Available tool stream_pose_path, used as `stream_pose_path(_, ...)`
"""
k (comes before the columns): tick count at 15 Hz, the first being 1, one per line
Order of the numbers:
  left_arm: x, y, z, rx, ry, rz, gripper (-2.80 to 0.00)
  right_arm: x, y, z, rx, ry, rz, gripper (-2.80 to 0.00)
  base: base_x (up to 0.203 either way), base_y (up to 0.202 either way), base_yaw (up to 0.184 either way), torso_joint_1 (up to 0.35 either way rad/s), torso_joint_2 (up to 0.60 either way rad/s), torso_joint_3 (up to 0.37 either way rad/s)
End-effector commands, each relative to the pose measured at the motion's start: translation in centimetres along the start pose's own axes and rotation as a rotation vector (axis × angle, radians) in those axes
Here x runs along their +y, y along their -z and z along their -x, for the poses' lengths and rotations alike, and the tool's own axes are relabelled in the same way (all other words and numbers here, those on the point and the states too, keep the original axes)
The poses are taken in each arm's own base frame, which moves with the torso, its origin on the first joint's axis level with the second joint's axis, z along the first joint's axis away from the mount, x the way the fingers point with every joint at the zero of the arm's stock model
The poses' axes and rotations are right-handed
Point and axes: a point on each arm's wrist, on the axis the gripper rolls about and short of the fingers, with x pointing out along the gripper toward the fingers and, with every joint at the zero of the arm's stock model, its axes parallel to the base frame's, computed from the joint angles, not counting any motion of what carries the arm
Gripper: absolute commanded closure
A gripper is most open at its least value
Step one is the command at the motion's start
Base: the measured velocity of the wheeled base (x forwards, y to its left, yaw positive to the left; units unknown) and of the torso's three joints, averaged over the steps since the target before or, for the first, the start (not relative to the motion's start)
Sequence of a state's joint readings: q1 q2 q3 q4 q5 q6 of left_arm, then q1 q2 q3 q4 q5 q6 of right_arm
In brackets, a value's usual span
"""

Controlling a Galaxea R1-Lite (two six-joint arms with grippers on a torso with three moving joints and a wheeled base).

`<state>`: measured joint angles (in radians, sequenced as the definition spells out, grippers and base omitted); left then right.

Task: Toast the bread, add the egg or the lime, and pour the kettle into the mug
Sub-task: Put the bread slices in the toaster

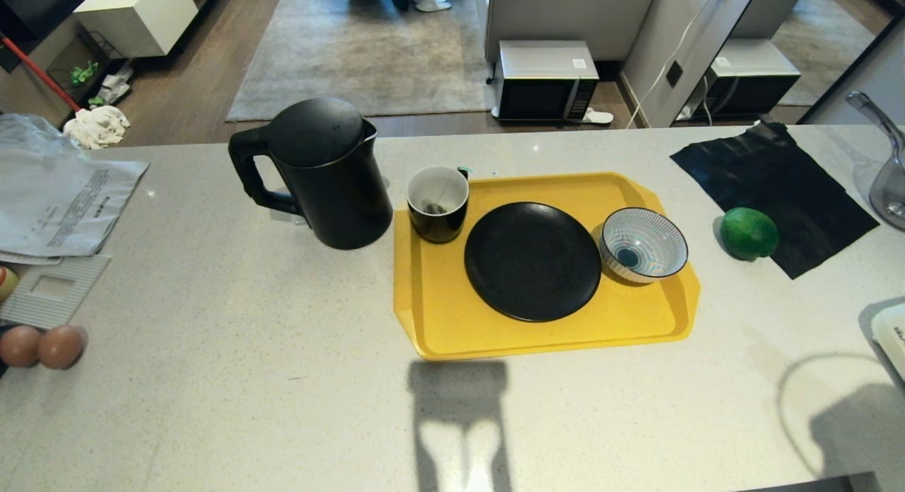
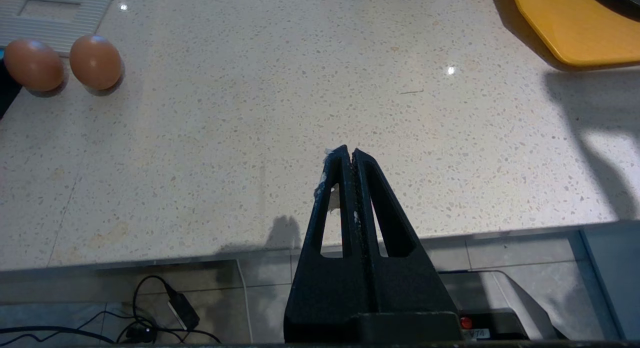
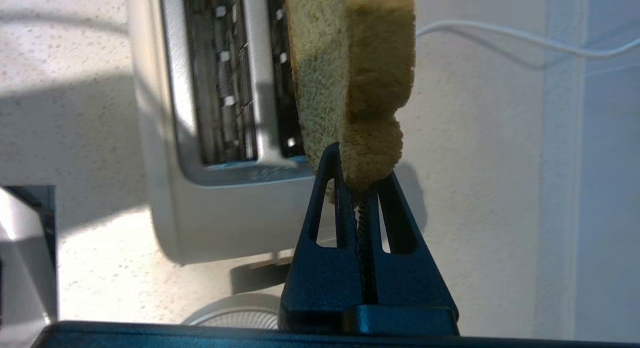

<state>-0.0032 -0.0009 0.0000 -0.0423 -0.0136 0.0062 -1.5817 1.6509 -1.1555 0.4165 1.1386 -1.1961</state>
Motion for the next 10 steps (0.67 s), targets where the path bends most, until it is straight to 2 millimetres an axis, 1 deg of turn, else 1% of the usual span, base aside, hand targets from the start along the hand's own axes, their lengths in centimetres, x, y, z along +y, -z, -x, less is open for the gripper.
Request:
stream_pose_path(1,0.0,0.47,-0.09,0.014,0.0,0.0,0.0,-1.23,-0.62,-0.01,-0.021,0.0,0.026,0.0,0.0,0.0,0.0,0.0,0.0,0.0)
stream_pose_path(3,0.0,0.47,-0.09,0.014,0.0,0.0,0.0,-1.69,-0.61,-0.09,-0.018,-0.003,0.017,0.0,0.0,0.0,0.0,0.0,0.0,0.0)
stream_pose_path(10,0.0,0.47,-0.09,0.014,0.0,0.0,0.0,-1.06,-0.03,-0.27,-0.005,-0.013,-0.008,0.0,0.0,0.0,0.0,0.0,0.0,0.0)
